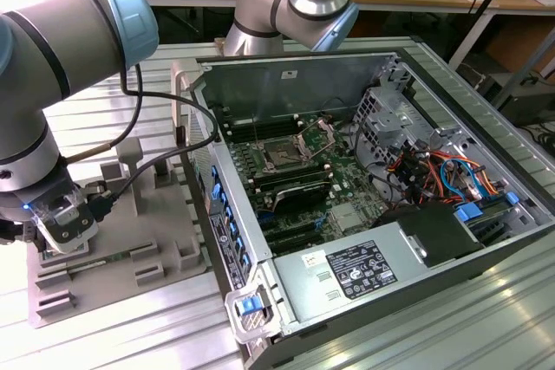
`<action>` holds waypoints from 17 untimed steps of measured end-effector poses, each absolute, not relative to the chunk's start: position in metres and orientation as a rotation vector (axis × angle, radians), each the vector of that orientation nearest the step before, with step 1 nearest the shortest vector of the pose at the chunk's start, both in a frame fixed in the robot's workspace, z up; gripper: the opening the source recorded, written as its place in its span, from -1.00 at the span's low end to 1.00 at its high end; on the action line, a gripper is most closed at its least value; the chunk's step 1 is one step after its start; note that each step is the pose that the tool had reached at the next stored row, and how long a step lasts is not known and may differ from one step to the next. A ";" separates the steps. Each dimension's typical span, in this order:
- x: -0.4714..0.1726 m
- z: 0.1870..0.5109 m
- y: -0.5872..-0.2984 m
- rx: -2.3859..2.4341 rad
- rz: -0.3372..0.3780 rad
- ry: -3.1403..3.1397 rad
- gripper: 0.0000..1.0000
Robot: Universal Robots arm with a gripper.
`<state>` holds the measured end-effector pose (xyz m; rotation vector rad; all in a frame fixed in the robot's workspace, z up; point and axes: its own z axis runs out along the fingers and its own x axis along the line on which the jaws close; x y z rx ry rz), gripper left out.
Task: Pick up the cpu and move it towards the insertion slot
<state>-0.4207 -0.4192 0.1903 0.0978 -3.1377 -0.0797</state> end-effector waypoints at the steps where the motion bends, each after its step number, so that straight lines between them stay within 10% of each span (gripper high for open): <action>1: -0.421 0.190 -0.419 0.098 -0.080 -3.138 0.09; 17: -0.421 0.196 -0.419 0.098 -0.080 -3.138 0.09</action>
